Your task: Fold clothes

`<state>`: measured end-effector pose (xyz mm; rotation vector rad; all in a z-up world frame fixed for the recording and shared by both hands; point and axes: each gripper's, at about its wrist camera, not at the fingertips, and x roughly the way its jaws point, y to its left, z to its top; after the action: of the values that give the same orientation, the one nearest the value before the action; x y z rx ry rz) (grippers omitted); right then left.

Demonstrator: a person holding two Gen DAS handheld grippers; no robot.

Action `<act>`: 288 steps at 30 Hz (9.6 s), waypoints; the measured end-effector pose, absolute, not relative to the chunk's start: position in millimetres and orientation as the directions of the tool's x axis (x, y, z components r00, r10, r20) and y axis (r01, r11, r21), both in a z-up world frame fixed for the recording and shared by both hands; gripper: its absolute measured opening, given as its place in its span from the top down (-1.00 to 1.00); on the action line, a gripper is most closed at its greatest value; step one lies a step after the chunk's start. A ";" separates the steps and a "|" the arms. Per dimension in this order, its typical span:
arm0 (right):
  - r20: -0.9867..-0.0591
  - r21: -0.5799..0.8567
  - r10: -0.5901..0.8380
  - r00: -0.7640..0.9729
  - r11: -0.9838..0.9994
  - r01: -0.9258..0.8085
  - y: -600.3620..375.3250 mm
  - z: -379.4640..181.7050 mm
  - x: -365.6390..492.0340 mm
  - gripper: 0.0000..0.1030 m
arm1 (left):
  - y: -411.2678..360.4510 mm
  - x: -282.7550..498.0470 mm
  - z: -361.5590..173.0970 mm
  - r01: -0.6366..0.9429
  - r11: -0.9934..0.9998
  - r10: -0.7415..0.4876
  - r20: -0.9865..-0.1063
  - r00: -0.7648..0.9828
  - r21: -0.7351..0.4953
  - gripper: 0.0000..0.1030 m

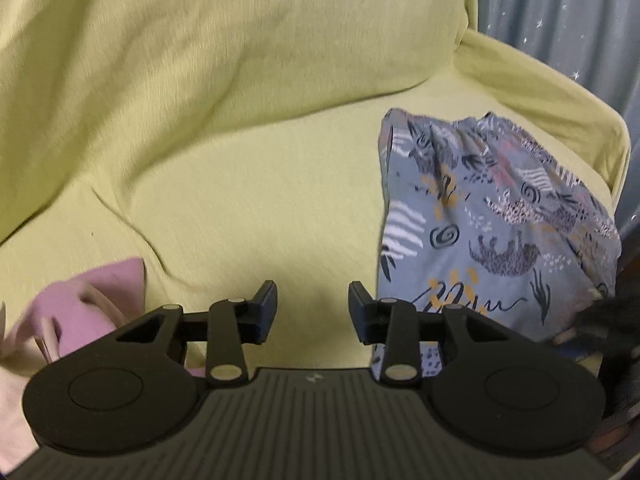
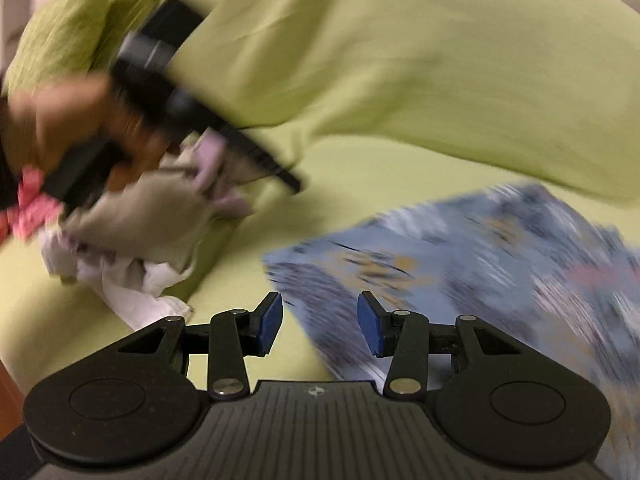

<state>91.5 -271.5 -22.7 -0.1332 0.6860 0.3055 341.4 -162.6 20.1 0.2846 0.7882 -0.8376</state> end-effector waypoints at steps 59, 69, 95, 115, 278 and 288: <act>-0.483 0.363 0.228 0.845 0.931 -0.044 -461.4 2.2 11.5 0.98 | -408.2 265.2 -2.4 0.575 -0.301 -0.470 -0.643 0.605 0.761 -0.19; -0.479 0.404 0.237 0.845 0.914 -0.027 -458.7 -7.2 9.3 0.99 | -440.5 356.2 -77.0 0.019 -0.623 -0.636 -0.520 0.570 0.782 0.24; -0.374 0.335 0.081 0.924 0.941 0.053 -462.8 33.4 -52.5 1.00 | -475.4 329.3 -16.3 -0.183 -0.734 -0.657 -0.616 0.435 0.654 0.94; -0.652 0.385 0.167 0.740 0.913 0.133 -485.1 -49.2 14.0 0.27 | -463.0 330.4 -32.4 -0.135 -0.759 -0.618 -0.640 0.456 0.637 0.94; -0.588 0.172 -0.312 0.747 0.854 0.492 -645.6 -70.7 -31.3 0.01 | -662.4 339.1 -29.7 0.975 0.121 -0.686 -0.694 0.218 0.186 0.43; -0.600 0.227 -0.300 0.742 0.825 0.517 -660.7 -78.7 -35.1 -0.16 | -683.0 334.5 -30.5 0.958 0.118 -0.741 -0.619 0.260 0.261 1.00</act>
<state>-35.1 -660.7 -78.7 0.3979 0.5790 -0.4612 334.5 -683.0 -30.5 0.6982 0.3770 -1.2863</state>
